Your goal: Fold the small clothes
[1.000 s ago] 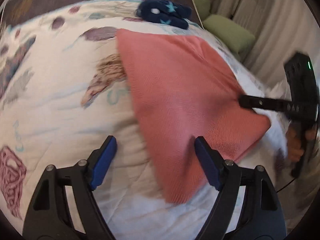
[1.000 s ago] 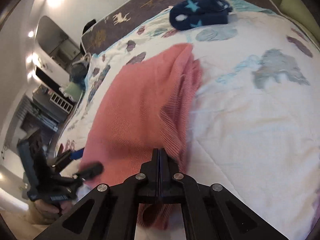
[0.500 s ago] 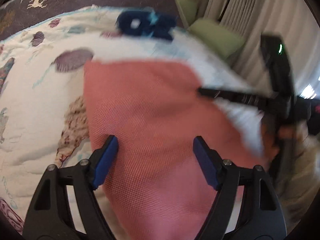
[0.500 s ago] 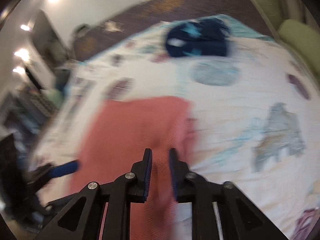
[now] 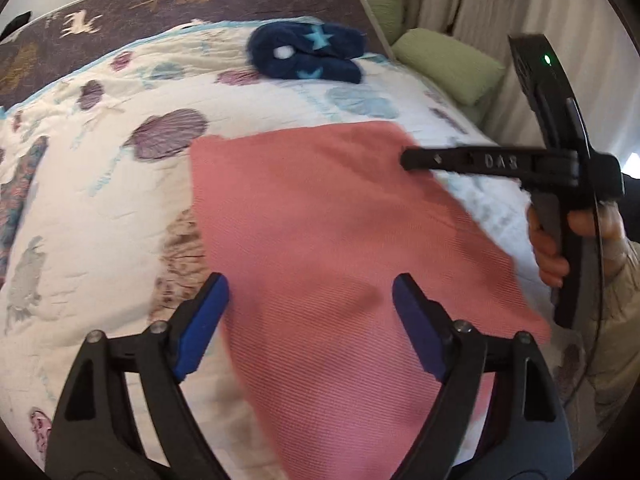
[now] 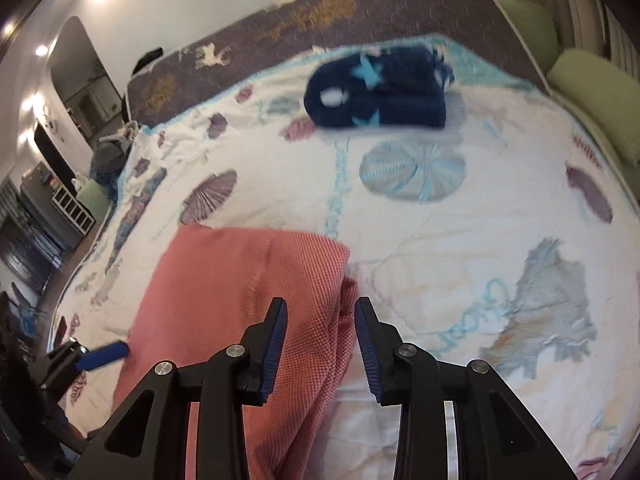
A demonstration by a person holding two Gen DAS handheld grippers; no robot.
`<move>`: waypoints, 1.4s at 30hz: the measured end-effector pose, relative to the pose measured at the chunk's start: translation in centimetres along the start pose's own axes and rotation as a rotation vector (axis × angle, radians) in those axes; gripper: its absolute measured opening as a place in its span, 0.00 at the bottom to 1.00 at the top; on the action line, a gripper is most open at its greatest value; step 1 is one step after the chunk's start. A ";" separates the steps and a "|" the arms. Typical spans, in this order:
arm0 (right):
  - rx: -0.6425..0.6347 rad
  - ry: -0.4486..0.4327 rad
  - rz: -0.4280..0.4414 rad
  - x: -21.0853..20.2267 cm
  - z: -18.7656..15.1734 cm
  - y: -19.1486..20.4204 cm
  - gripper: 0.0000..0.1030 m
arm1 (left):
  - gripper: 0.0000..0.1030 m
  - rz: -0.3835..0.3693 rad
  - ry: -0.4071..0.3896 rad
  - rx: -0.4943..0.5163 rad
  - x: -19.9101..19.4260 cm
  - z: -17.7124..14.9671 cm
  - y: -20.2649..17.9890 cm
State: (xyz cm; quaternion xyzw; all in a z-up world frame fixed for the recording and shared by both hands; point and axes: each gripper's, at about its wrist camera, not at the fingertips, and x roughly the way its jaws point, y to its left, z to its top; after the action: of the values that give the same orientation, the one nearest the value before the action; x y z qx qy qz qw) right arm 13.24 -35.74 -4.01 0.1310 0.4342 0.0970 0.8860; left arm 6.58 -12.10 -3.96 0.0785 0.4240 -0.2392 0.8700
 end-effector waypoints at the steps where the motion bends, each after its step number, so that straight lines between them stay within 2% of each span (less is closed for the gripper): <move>1: 0.004 0.013 -0.019 0.7 0.0 -0.2 0.34 | 0.82 0.013 0.012 -0.007 0.4 0.1 0.2; 2: -0.002 0.020 -0.038 1.5 -0.2 -0.4 0.37 | 0.83 0.023 0.034 -0.018 1.0 0.0 0.6; 6: 0.037 -0.022 0.000 2.2 -0.3 -1.8 0.39 | 0.86 -0.019 0.067 -0.088 1.8 -0.5 1.6; 15: 0.026 -0.080 -0.105 -0.3 0.4 -1.4 0.41 | 0.86 -0.017 0.064 -0.086 1.3 -0.9 1.6; 17: 0.064 -0.069 -0.076 -1.2 -0.1 -2.2 0.41 | 0.86 -0.033 0.068 -0.097 1.1 -1.1 2.0; 19: 0.098 -0.042 -0.005 -2.1 -0.9 -3.1 0.41 | 0.86 -0.060 0.071 -0.115 0.9 -1.2 2.6; 20: 0.112 -0.026 0.048 -2.6 -1.3 -3.4 0.44 | 0.87 -0.077 0.076 -0.128 0.8 -1.2 2.9; 24: 0.153 0.033 0.248 -3.9 -3.3 -4.2 0.65 | 0.87 -0.101 0.091 -0.169 0.8 -1.0 4.2; 26: 0.151 0.074 0.294 -3.9 -4.0 -3.9 0.66 | 0.87 -0.111 0.081 -0.169 0.6 -0.8 4.5; 28: 0.141 0.129 0.351 -3.7 -5.0 -3.4 0.67 | 0.87 -0.156 0.087 -0.178 0.7 -0.6 4.9; 30: 0.131 0.170 0.379 -3.2 -5.5 -2.9 0.72 | 0.87 -0.223 0.106 -0.205 1.2 -0.6 5.3; 32: 0.115 0.197 0.377 -2.3 -5.9 -2.3 0.73 | 0.87 -0.251 0.125 -0.233 2.0 -0.6 5.6; 36: 0.127 0.170 0.387 -1.1 -4.9 -2.1 0.73 | 0.87 -0.265 0.111 -0.237 2.9 0.1 5.7; 42: 0.145 0.138 0.390 1.5 -2.4 -1.7 0.73 | 0.87 -0.247 0.113 -0.221 4.5 2.0 5.7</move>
State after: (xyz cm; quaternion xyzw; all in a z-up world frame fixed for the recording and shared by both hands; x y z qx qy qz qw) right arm 12.31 -36.54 -7.10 0.2691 0.4663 0.2436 0.8068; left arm 13.10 -9.41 -6.57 -0.0572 0.5024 -0.2914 0.8121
